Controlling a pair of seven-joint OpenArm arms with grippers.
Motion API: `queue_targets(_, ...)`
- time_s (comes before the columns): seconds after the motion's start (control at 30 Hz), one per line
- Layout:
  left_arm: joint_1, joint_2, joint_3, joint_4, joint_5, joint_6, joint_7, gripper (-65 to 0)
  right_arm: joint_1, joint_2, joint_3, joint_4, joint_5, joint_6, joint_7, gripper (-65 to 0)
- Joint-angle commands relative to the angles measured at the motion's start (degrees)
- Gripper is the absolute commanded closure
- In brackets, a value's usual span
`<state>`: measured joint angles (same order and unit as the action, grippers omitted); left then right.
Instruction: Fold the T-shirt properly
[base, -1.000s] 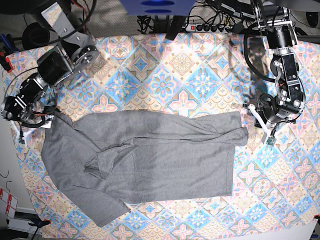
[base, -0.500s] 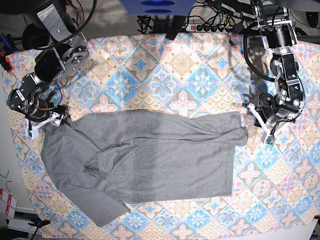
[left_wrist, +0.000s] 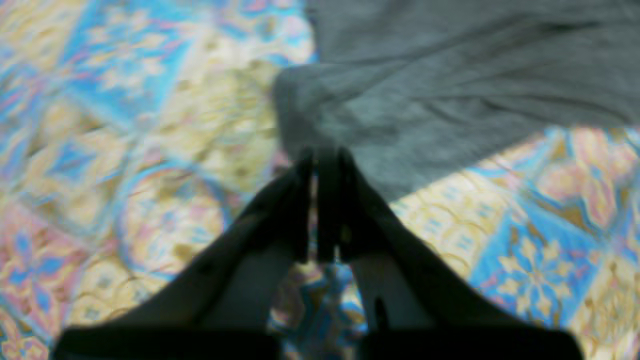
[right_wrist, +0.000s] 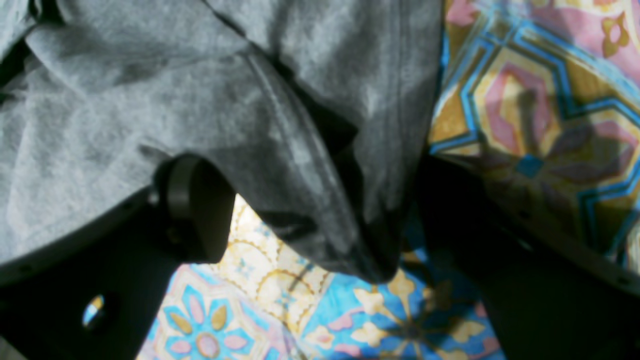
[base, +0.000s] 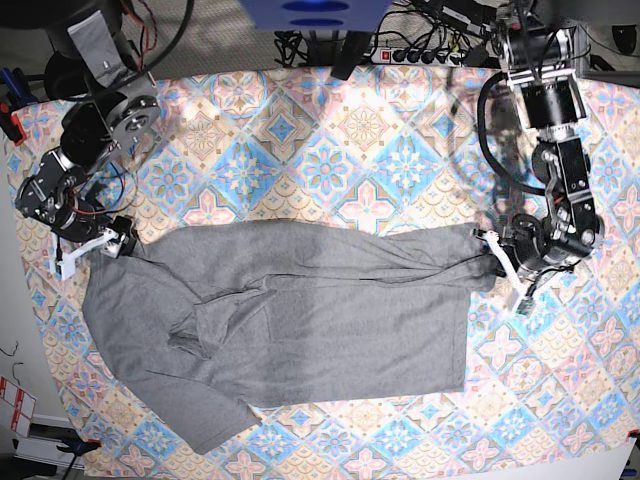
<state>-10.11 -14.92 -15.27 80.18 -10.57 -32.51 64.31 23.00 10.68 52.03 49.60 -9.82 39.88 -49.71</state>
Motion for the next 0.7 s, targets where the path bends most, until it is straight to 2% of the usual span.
queue_targets(0.0, -2.1, -0.6, -0.4, -0.6, 0.2, -0.2, 0.1, -2.4, 0.9, 0.5, -0.1, 0.3, -0.2, 0.1, -1.0, -55.4)
queue_targets(0.2, -2.0, -0.7, -0.7, -1.8, 1.2, -0.4, 0.9, -2.4, 0.8, 0.7, -0.1, 0.3, -0.2, 0.1, -1.1, -55.4)
queue_targets(0.3, -0.7, -0.8, -0.8, -1.9, 4.0, -0.4, 0.9, -2.9, 0.7, 1.1, -0.1, 0.3, -0.2, 0.1, -1.1, -55.4)
queue_targets(0.33, -0.4, -0.8, -0.8, -2.0, 5.1, -0.4, 0.9, -4.6, 0.7, 1.3, -0.1, 0.3, -0.2, 0.1, -1.1, -55.4)
queue_targets(0.4, -0.2, -0.7, -1.1, -2.5, 6.4, -0.4, 0.8, -11.9, 0.7, 1.4, -0.2, 0.3, -0.2, 0.1, -1.1, -55.4)
queue_targets(0.47, 0.0, -0.4, -4.7, -3.8, 6.6, -0.4, 0.5, -21.6, 0.7, 1.4, -0.2, 0.3, -0.2, 0.1, -1.1, -55.4)
queue_targets(0.53, -0.1, -0.2, -8.4, -4.5, 6.2, -0.6, 0.0, -28.2, 0.7, 1.4, -0.2, 0.3, -0.2, 0.1, -1.1, -55.4)
queue_targets(0.67, -0.2, 0.6, -8.6, -4.9, 6.2, -0.7, -2.4, -28.4, 0.7, 1.4, -0.2, 0.3, -0.2, 0.1, -1.1, -55.4)
